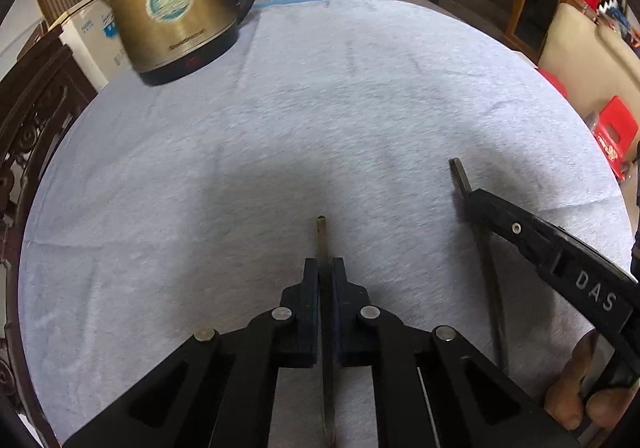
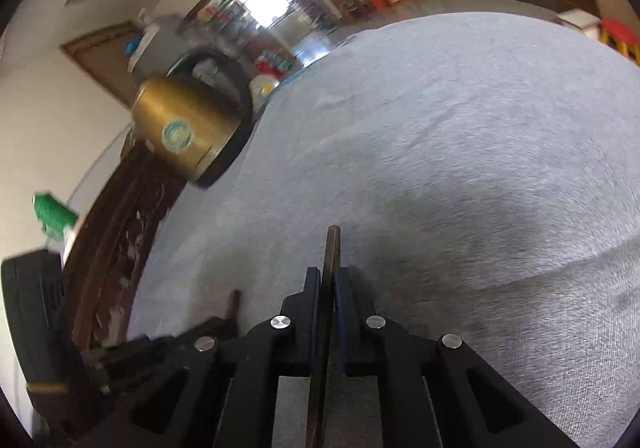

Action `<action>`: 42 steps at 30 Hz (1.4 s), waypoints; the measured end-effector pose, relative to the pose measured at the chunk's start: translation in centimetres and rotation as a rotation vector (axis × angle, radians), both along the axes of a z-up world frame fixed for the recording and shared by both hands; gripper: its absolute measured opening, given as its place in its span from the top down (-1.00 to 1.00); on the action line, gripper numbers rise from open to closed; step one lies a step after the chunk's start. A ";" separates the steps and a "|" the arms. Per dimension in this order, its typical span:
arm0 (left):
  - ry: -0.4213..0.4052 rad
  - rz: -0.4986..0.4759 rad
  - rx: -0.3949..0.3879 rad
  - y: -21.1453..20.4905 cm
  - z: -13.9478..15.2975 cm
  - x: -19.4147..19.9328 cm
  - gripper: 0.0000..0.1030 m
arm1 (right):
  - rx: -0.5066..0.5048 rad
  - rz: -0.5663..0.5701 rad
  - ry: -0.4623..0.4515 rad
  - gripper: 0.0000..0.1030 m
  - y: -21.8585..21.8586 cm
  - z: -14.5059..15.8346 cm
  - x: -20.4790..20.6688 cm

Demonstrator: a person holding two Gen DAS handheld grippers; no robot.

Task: Organize utensils
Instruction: 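Close the left tool on the last chopstick while the right tool holds its own, then lift both held chopsticks off the cloth with both tools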

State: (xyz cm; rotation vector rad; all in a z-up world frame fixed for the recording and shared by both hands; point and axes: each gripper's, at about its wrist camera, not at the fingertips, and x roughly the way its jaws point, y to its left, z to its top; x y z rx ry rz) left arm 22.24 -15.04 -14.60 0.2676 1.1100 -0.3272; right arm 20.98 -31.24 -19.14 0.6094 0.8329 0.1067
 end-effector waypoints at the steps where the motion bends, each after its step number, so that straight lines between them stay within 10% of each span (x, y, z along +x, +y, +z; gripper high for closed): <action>1: 0.009 0.007 -0.006 0.4 0.0 0.1 0.89 | -0.010 0.033 0.007 0.84 0.4 0.1 0.1; 11: 0.072 0.034 -0.038 2.2 -0.1 1.7 0.45 | -0.081 0.047 0.030 0.74 1.0 0.7 0.1; 20: 0.080 0.029 -0.027 1.7 -0.2 2.8 0.48 | -0.249 0.062 -0.009 0.52 3.4 1.3 0.3; 26: 0.059 0.038 -0.036 2.2 -0.1 2.7 0.88 | -0.202 0.045 -0.005 0.84 2.3 0.9 0.2; 42: -0.019 0.117 -0.194 6.9 4.5 -1.9 0.90 | 0.083 -0.036 -0.150 0.94 -1.4 1.2 -1.4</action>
